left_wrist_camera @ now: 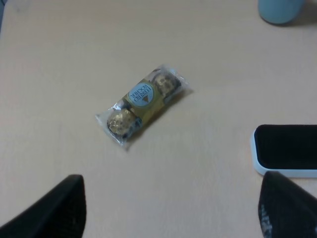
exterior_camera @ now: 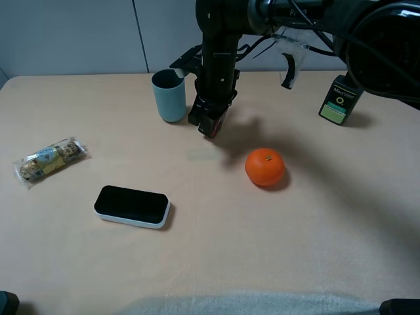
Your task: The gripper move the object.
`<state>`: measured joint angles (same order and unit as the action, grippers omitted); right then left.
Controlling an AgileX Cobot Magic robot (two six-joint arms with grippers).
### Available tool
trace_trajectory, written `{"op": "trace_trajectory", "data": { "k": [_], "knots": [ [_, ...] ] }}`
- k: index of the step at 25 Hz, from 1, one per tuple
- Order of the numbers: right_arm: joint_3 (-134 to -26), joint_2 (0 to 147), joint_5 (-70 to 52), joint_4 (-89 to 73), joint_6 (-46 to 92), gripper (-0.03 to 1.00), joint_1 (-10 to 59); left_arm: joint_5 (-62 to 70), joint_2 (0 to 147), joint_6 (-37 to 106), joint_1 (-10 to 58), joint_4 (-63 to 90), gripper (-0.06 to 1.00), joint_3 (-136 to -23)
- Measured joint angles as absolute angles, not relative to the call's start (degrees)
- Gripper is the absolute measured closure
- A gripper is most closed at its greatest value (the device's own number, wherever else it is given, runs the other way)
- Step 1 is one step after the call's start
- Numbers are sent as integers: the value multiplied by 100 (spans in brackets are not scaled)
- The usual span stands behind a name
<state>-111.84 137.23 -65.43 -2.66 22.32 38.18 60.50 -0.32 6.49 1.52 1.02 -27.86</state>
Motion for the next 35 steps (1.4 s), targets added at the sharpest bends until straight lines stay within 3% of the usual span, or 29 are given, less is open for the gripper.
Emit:
{"op": "trace_trajectory", "data": {
  "k": [35],
  "knots": [
    [-11184,13723,-6586,-111,2232,61,3818,6050,-32,649,152,102,23,-2786]
  ]
}}
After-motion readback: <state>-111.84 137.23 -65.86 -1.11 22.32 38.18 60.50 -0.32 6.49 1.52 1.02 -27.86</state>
